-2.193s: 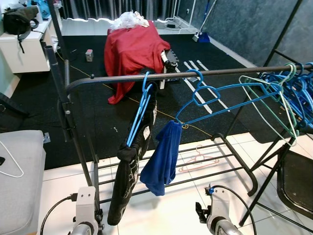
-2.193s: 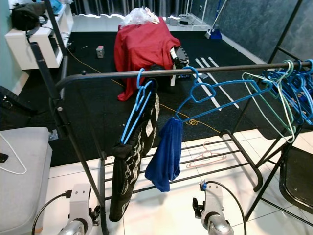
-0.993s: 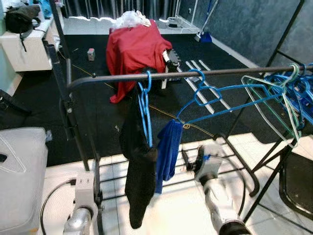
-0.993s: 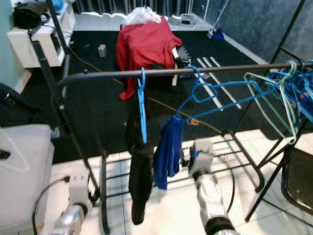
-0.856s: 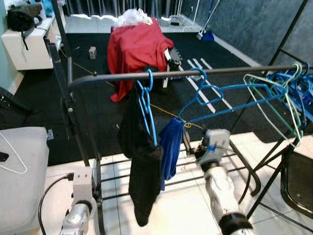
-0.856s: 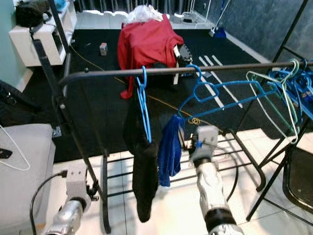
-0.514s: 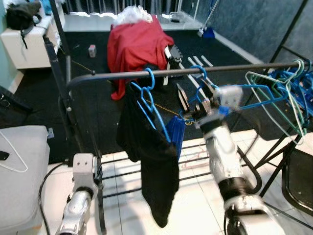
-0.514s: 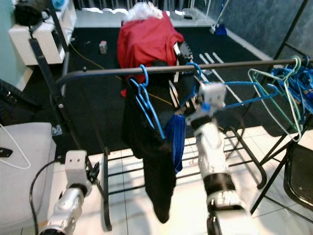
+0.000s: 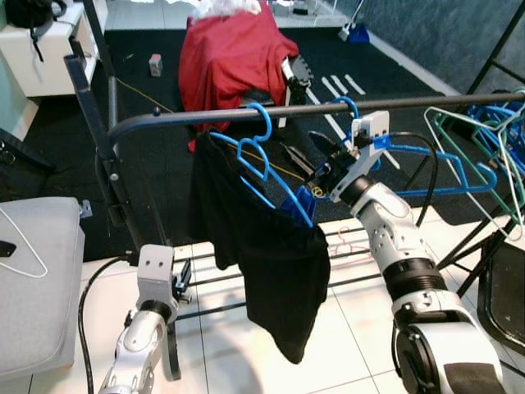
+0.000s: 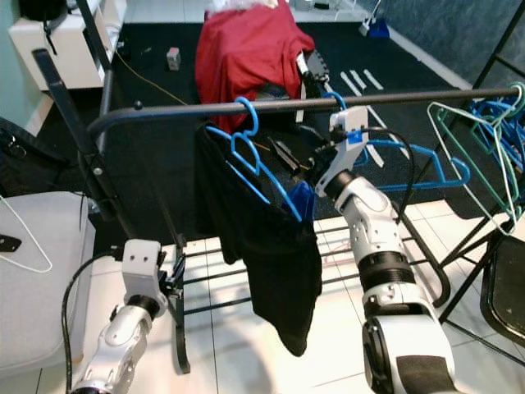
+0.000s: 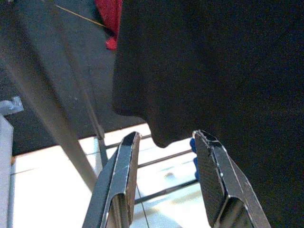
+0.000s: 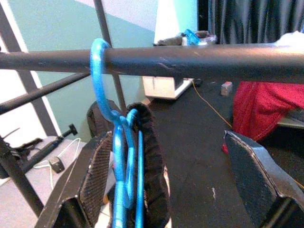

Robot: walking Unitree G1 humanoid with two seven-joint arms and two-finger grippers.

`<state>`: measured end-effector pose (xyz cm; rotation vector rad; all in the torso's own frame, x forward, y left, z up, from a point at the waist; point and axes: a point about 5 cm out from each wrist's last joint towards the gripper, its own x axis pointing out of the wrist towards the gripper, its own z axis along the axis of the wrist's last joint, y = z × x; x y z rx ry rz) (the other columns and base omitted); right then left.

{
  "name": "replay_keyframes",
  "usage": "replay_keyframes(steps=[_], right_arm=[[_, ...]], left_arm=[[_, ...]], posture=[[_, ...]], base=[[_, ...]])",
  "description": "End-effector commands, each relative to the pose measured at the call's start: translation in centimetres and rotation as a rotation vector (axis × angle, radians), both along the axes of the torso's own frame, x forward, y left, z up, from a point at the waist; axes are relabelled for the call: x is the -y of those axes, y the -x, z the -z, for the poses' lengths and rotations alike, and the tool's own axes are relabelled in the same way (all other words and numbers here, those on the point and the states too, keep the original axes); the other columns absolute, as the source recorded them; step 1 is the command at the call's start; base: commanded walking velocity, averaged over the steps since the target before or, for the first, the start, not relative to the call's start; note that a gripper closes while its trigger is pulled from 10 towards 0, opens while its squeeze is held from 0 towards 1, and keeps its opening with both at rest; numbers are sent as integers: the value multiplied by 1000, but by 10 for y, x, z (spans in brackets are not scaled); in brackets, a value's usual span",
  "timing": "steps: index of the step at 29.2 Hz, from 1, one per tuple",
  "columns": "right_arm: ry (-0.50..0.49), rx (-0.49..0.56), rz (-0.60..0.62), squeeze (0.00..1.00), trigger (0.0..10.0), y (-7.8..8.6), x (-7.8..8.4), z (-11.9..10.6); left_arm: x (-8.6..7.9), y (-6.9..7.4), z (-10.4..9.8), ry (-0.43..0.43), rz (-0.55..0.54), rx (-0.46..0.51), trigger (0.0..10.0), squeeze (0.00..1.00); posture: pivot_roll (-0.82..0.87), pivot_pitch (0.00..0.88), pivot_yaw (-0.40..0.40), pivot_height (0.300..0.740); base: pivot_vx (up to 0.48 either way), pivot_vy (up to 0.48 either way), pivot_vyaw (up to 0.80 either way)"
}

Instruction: Hang hanger

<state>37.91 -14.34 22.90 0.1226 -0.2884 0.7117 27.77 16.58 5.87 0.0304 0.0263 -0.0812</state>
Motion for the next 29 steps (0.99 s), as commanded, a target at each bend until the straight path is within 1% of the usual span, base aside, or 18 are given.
replay_keyframes(steps=[1, 3, 4, 5, 6, 8, 10, 11, 12, 13, 14, 16, 17, 18, 19, 20, 22, 29], right_arm=[[-17, -11, -3, 969, 10000, 4, 2, 5], [-17, -11, -3, 969, 10000, 4, 2, 5], [-8, -12, -17, 635, 10000, 5, 2, 8], [-8, -12, -17, 635, 10000, 5, 2, 8], [15, -8, -39, 0, 10000, 5, 2, 9], [15, -8, -39, 0, 10000, 5, 2, 9], [71, -35, -87, 0, 10000, 1, 2, 11], [71, -35, -87, 0, 10000, 1, 2, 11], [110, -64, -82, 0, 10000, -3, 3, 14], [110, -64, -82, 0, 10000, -3, 3, 14], [143, -99, -77, 0, 10000, -7, 4, 18], [143, -99, -77, 0, 10000, -7, 4, 18], [172, -130, -82, 0, 10000, -9, 5, 20], [172, -130, -82, 0, 10000, -9, 5, 20], [199, -149, -95, 0, 10000, -12, 6, 18], [199, -149, -95, 0, 10000, -12, 6, 18], [231, -149, -112, 0, 10000, -15, 6, 9], [245, -122, -140, 0, 10000, -18, 5, -6]], left_arm=[[6, 6, 5, 8, 13, -27, 10000, 0], [6, 6, 5, 8, 13, -27, 10000, 0], [8, 7, 4, 8, 21, -30, 10000, 0], [8, 7, 4, 8, 21, -30, 10000, 0], [10, 7, 3, 6, 30, -31, 10000, 0], [10, 7, 3, 6, 30, -31, 10000, 0], [10, 3, 1, -2, 41, -34, 10000, 0], [10, 3, 1, -2, 41, -34, 10000, 0], [10, 2, 1, -6, 44, -35, 10000, 0], [10, 2, 1, -6, 44, -35, 10000, 0], [9, 0, 0, -9, 44, -36, 10000, 0], [9, 0, 0, -9, 44, -36, 10000, 0], [8, 0, -1, -11, 45, -39, 10000, 0], [8, 0, -1, -11, 45, -39, 10000, 0], [7, 0, -3, -15, 43, -44, 10000, 0], [7, 0, -3, -15, 43, -44, 10000, 0], [4, 1, -4, -29, 41, -54, 10000, 0], [2, 3, -4, -37, 37, -62, 10000, 0]], posture=[[-80, 179, -80, 740], [-80, 179, -80, 740], [-85, 186, -76, 740], [-85, 186, -76, 740], [-88, 187, -75, 740], [-88, 187, -75, 740], [-95, 196, -75, 740], [-95, 196, -75, 740], [-96, 199, -77, 740], [-96, 199, -77, 740], [-95, 205, -77, 740], [-95, 205, -77, 740], [-94, 208, -79, 740], [-94, 208, -79, 740], [-91, 216, -82, 740], [-91, 216, -82, 740], [-89, 218, -86, 740], [-93, 218, -92, 740]], base=[[0, 0, 0], [0, 0, 0], [0, 0, 0], [0, 0, 0], [0, 0, 0], [0, 0, 0], [0, 0, 0], [0, 0, 0], [0, 0, 0], [0, 0, 0], [0, 0, 0], [0, 0, 0], [0, 0, 0], [0, 0, 0], [0, 0, 0], [0, 0, 0], [0, 0, 0], [0, 0, 0]])
